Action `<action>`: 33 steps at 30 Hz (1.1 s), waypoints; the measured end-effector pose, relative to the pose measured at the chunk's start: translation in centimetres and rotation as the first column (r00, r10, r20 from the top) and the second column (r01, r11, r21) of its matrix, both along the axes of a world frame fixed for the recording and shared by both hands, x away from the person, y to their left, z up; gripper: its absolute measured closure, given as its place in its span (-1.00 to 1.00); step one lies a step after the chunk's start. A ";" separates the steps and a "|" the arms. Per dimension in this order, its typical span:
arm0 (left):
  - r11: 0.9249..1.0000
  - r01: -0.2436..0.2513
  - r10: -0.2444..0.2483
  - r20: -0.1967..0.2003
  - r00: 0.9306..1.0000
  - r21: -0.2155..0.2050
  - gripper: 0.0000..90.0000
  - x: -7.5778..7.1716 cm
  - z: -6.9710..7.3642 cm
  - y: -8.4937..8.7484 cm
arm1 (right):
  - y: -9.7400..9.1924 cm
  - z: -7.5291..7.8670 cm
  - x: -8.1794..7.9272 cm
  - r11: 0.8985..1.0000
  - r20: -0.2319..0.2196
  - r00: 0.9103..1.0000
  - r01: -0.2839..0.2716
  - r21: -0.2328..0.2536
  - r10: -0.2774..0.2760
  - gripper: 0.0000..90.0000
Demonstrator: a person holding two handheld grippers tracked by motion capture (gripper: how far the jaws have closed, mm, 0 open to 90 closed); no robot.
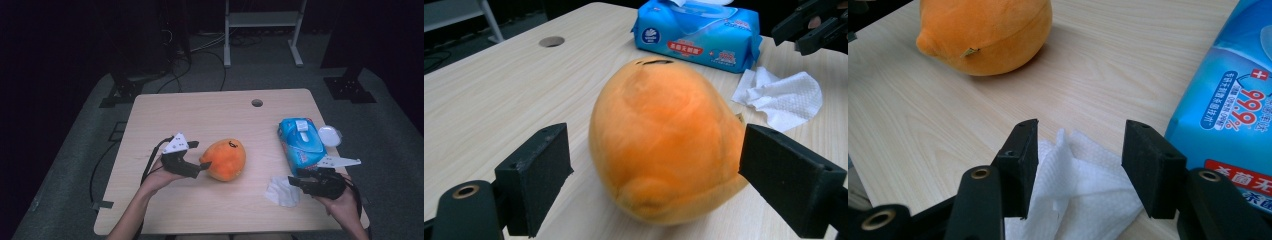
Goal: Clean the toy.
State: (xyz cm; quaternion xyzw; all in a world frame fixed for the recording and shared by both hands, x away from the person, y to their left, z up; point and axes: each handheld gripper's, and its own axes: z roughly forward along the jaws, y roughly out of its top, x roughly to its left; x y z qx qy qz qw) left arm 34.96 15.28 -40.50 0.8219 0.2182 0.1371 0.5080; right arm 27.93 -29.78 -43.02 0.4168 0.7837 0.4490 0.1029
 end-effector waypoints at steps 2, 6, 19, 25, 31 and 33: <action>1.000 -0.010 0.010 -0.002 1.000 -0.001 -0.73 -0.1 -0.1 0.5 | 0.0 0.0 0.1 1.000 0.003 1.000 -0.003 0.004 0.003 0.05; 1.000 -0.029 0.029 -0.009 1.000 0.001 -0.74 -0.4 -0.3 1.4 | 0.2 0.1 0.2 1.000 0.004 1.000 -0.007 0.003 0.007 0.04; 0.997 -0.076 0.076 -0.024 0.997 0.004 -0.75 -1.2 -1.3 3.7 | 0.3 -0.1 0.2 1.000 0.000 1.000 -0.003 -0.003 0.003 0.00; 0.995 -0.096 0.096 -0.036 0.995 -0.005 -0.76 -2.1 -1.9 4.7 | 0.0 0.0 0.1 1.000 -0.001 1.000 0.005 0.000 -0.005 -0.01; 0.994 -0.109 0.109 -0.047 0.993 0.007 -0.77 -2.5 -2.6 5.3 | 0.0 -0.1 0.0 1.000 -0.003 1.000 0.004 -0.006 -0.004 -0.02; 0.993 -0.117 0.117 -0.055 0.992 0.013 -0.77 -2.7 -2.9 5.8 | 0.0 -0.1 0.0 1.000 -0.002 1.000 0.006 -0.005 -0.006 -0.02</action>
